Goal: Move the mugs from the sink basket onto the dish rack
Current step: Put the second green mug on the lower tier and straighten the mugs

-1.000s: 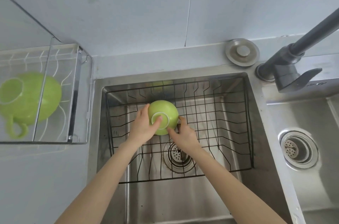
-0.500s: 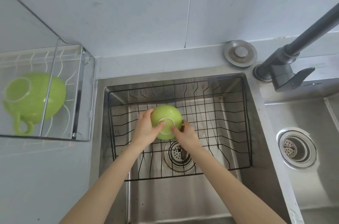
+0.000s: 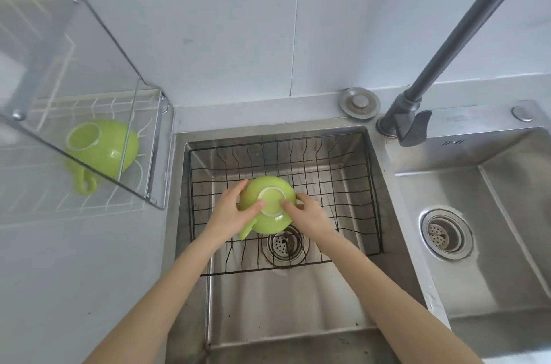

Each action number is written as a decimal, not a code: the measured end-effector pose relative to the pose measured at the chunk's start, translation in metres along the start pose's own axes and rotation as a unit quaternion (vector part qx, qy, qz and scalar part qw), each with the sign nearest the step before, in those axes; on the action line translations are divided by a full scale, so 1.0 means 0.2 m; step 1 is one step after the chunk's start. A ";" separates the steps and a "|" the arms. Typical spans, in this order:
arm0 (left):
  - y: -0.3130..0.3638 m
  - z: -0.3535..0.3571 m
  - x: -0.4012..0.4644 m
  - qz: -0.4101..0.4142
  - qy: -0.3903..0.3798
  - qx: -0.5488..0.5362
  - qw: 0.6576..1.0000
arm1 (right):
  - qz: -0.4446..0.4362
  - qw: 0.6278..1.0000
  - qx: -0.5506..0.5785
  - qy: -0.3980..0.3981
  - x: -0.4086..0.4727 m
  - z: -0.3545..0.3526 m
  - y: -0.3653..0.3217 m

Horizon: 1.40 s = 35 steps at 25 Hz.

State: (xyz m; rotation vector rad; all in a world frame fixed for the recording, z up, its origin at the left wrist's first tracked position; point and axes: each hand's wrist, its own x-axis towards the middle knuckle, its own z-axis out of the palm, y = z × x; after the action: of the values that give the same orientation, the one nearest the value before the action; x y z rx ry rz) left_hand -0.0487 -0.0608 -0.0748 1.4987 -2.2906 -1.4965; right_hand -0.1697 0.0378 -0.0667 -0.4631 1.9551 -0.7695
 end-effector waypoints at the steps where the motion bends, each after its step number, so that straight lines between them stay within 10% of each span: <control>1: 0.00 -0.02 -0.04 0.012 -0.010 -0.007 1.000 | -0.012 1.000 0.000 0.002 -0.04 -0.01 -0.01; 35: -0.69 -0.93 -0.84 0.132 -0.013 -0.005 0.991 | -0.196 0.974 -0.104 0.041 -0.86 0.95 -0.37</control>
State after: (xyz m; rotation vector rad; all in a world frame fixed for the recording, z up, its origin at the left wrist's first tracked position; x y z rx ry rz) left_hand 0.2265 -0.0808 0.0016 1.1242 -2.3790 -1.4584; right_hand 0.0806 0.0252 0.0276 -0.9794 2.0587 -0.8394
